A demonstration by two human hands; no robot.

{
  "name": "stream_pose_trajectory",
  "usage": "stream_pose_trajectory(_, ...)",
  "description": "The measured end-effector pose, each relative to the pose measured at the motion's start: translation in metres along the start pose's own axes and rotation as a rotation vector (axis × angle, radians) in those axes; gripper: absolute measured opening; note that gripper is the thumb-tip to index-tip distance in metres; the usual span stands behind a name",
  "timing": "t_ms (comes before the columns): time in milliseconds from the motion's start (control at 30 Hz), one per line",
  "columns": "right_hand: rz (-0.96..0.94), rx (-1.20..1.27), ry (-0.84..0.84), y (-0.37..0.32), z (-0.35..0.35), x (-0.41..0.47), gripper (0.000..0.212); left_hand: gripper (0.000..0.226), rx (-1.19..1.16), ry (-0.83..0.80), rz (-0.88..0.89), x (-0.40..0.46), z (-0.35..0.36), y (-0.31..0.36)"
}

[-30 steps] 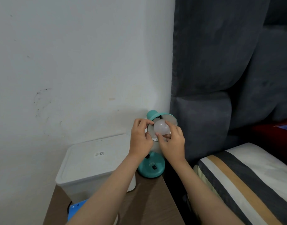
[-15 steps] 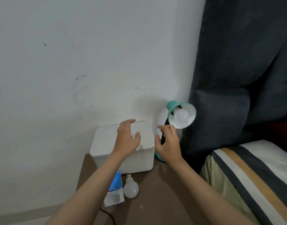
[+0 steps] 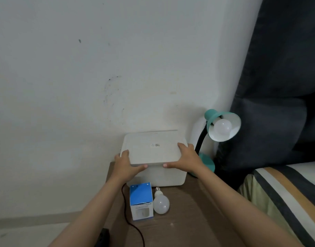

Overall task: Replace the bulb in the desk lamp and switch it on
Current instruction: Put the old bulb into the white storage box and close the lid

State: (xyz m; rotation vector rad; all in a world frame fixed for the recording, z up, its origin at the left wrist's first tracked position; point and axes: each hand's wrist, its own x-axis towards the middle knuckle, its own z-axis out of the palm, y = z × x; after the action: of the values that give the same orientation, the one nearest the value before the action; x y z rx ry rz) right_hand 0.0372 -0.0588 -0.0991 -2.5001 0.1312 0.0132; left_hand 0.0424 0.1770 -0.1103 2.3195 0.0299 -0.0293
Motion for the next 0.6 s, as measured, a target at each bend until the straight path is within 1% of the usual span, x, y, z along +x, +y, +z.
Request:
stream_pose_trajectory(167,-0.047,0.066,0.069,-0.003,-0.004,-0.002,0.105,0.099,-0.062,0.063,0.039,-0.001,-0.001,0.001)
stream_pose_trajectory(400,-0.12,0.088,0.138,-0.021,-0.029,-0.017,0.1,0.101,-0.038,0.134,0.091,-0.009,-0.016,0.016)
stream_pose_trajectory(500,-0.153,0.091,0.18,-0.021,-0.041,-0.04,0.102,0.097,-0.08,0.165,0.157,-0.032,-0.022,0.026)
stream_pose_trajectory(600,-0.169,0.07,0.206,-0.008,-0.048,-0.077,0.105,0.09,-0.069,0.183,0.202,-0.074,-0.02,0.025)
